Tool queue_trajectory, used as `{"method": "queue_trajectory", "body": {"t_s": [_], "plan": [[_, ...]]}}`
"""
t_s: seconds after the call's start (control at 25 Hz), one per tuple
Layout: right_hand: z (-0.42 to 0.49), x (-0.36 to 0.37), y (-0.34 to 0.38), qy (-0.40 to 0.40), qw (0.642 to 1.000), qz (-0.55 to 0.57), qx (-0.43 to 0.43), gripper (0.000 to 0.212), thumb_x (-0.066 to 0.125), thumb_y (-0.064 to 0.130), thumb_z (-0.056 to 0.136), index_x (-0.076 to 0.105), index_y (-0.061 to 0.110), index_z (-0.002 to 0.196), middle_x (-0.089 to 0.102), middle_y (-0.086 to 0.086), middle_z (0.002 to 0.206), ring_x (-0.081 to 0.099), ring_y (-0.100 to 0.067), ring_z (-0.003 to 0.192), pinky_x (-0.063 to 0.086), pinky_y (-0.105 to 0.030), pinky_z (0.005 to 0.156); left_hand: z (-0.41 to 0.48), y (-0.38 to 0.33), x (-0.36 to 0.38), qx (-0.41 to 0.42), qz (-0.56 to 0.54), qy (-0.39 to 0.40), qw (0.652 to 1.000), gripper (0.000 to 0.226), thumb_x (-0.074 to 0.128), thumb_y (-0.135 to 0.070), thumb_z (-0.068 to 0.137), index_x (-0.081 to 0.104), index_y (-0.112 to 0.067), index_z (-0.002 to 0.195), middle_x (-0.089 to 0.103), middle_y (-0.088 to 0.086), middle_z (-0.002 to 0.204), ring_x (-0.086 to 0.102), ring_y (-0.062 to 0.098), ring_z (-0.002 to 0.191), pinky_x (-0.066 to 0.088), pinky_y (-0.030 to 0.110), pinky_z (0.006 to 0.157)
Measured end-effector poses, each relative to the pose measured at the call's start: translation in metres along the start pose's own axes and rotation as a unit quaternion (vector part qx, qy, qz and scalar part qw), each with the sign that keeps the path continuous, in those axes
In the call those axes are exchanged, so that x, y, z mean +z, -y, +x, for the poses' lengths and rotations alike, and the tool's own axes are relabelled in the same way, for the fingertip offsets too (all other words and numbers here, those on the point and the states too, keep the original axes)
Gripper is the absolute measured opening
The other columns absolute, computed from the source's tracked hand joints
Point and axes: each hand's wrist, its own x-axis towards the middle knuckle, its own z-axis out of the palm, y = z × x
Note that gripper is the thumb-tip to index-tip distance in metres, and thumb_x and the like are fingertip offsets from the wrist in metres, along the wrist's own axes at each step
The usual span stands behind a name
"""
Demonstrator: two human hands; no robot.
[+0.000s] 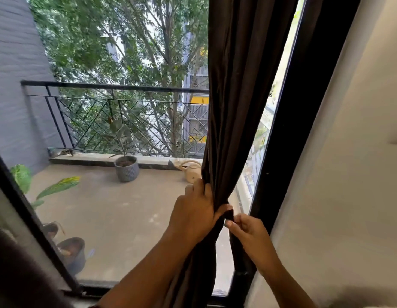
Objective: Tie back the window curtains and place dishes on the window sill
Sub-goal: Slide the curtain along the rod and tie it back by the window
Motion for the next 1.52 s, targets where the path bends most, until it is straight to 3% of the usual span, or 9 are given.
{"method": "queue_trajectory", "body": {"t_s": [0.08, 0.28, 0.44, 0.6, 0.84, 0.96, 1.08, 1.4, 1.52], "plan": [[-0.010, -0.004, 0.006, 0.034, 0.995, 0.073, 0.064, 0.030, 0.050, 0.024, 0.093, 0.059, 0.009, 0.068, 0.063, -0.003, 0.055, 0.060, -0.015, 0.055, 0.048, -0.034, 0.061, 0.001, -0.005, -0.003, -0.018, 0.032, 0.022, 0.999, 0.069, 0.032, -0.068, 0.083, 0.040, -0.011, 0.121, 0.044, 0.010, 0.116, 0.046, 0.027, 0.104, 0.045, 0.036, 0.075], [-0.021, 0.007, 0.023, 0.198, 0.886, 0.366, 0.205, 0.029, 0.037, 0.018, 0.098, 0.063, 0.006, 0.089, 0.071, -0.013, 0.082, 0.069, -0.025, 0.075, 0.056, -0.035, 0.064, -0.003, -0.020, -0.007, -0.061, 0.040, 0.037, 0.997, 0.080, 0.034, -0.073, 0.077, 0.042, -0.005, 0.117, 0.048, 0.016, 0.117, 0.052, 0.030, 0.103, 0.045, 0.035, 0.079], [-0.012, 0.006, 0.024, 0.174, 0.836, 0.483, 0.196, 0.048, 0.029, 0.011, 0.097, 0.068, 0.013, 0.069, 0.067, -0.005, 0.070, 0.067, -0.017, 0.068, 0.054, -0.033, 0.067, -0.020, -0.018, -0.004, -0.031, -0.115, 0.000, 0.993, 0.056, 0.037, -0.062, 0.084, 0.040, -0.016, 0.116, 0.056, 0.006, 0.103, 0.059, 0.026, 0.093, 0.047, 0.033, 0.076], [-0.005, -0.001, 0.017, 0.153, 0.777, 0.568, 0.222, 0.028, 0.044, 0.023, 0.092, 0.062, 0.007, 0.078, 0.066, -0.021, 0.103, 0.062, -0.031, 0.105, 0.052, -0.040, 0.081, -0.047, -0.014, 0.013, -0.099, -0.318, -0.089, 0.939, 0.028, 0.038, -0.021, 0.096, 0.028, -0.026, 0.121, 0.054, -0.014, 0.077, 0.053, 0.004, 0.063, 0.035, 0.014, 0.054], [-0.009, 0.002, 0.017, 0.209, 0.799, 0.524, 0.208, 0.023, 0.057, 0.025, 0.077, 0.069, 0.005, 0.078, 0.067, -0.017, 0.088, 0.068, -0.027, 0.082, 0.057, -0.040, 0.075, -0.066, -0.022, 0.033, -0.159, -0.330, -0.181, 0.913, 0.013, 0.054, -0.013, 0.089, 0.049, -0.023, 0.082, 0.057, -0.006, 0.064, 0.052, 0.008, 0.058, 0.033, 0.014, 0.052], [-0.007, -0.002, 0.018, 0.209, 0.815, 0.505, 0.191, 0.026, 0.056, 0.027, 0.077, 0.067, 0.005, 0.086, 0.066, -0.014, 0.081, 0.064, -0.023, 0.072, 0.058, -0.036, 0.067, -0.075, -0.030, 0.033, -0.153, -0.296, -0.188, 0.924, 0.021, 0.057, -0.003, 0.081, 0.064, -0.019, 0.093, 0.061, -0.008, 0.076, 0.052, 0.007, 0.066, 0.033, 0.009, 0.056], [-0.011, -0.003, 0.020, 0.223, 0.834, 0.474, 0.172, 0.028, 0.055, 0.027, 0.078, 0.066, 0.004, 0.089, 0.070, -0.009, 0.076, 0.069, -0.019, 0.070, 0.056, -0.031, 0.060, -0.080, -0.040, 0.030, -0.141, -0.250, -0.169, 0.943, 0.025, 0.067, -0.001, 0.073, 0.068, -0.011, 0.096, 0.067, 0.002, 0.078, 0.062, 0.019, 0.067, 0.046, 0.023, 0.054], [-0.022, -0.005, 0.020, 0.232, 0.874, 0.402, 0.140, 0.025, 0.054, 0.024, 0.080, 0.067, 0.004, 0.086, 0.072, -0.006, 0.079, 0.068, -0.014, 0.069, 0.053, -0.024, 0.056, -0.090, -0.051, 0.031, -0.093, -0.136, -0.196, 0.967, 0.033, 0.087, -0.010, 0.051, 0.070, -0.015, 0.079, 0.063, -0.005, 0.059, 0.057, 0.010, 0.045, 0.040, 0.019, 0.034], [-0.023, -0.003, 0.018, 0.182, 0.884, 0.412, 0.126, 0.022, 0.051, 0.014, 0.088, 0.067, -0.001, 0.087, 0.071, -0.013, 0.084, 0.070, -0.018, 0.072, 0.053, -0.022, 0.055, -0.096, -0.046, 0.027, -0.106, -0.162, -0.174, 0.966, 0.031, 0.082, -0.039, 0.062, 0.068, -0.020, 0.082, 0.062, -0.010, 0.063, 0.056, 0.006, 0.050, 0.034, 0.013, 0.038]]}}
